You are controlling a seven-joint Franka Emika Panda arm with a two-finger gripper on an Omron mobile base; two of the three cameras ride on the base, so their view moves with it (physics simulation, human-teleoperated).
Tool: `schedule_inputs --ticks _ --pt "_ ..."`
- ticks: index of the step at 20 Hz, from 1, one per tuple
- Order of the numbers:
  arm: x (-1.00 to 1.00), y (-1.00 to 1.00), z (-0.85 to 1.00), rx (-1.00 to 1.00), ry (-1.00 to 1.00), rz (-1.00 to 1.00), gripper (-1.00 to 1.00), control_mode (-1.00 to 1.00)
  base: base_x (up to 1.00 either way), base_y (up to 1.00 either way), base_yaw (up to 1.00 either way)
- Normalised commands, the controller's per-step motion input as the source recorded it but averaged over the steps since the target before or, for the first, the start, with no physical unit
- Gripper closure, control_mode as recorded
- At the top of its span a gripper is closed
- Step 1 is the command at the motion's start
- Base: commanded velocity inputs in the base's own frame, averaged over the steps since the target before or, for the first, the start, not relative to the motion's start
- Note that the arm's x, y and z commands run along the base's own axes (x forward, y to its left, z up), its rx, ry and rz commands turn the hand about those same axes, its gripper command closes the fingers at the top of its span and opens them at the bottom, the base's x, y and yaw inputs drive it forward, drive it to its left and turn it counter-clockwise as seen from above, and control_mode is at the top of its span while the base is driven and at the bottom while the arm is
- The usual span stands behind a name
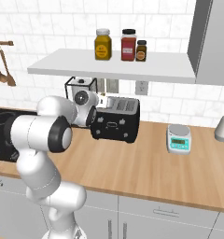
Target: Start the toaster. Once the lever pops up, take the bread to the plate on the dining counter.
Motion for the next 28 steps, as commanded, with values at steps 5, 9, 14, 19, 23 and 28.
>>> schedule_inputs --ticks 5,9,14,19,23,28 --pt "0.04 0.00 -0.04 0.00 0.00 0.00 -1.00 -1.00 0.00 0.00 0.00" --pt "0.08 0.00 -0.07 0.00 0.00 0.00 -1.00 -1.00 0.00 0.00 0.00" --pt "0.02 0.00 -0.04 0.00 0.00 0.00 -1.00 -1.00 0.00 0.00 0.00" --pt "0.00 0.00 0.00 0.00 0.00 0.00 -1.00 -1.00 0.00 0.00 0.00" --pt "0.00 0.00 0.00 0.00 0.00 0.00 -1.00 -1.00 0.00 0.00 0.00" --pt "0.05 0.00 0.00 0.00 0.00 0.00 1.00 -1.00 0.00 0.00 0.00"
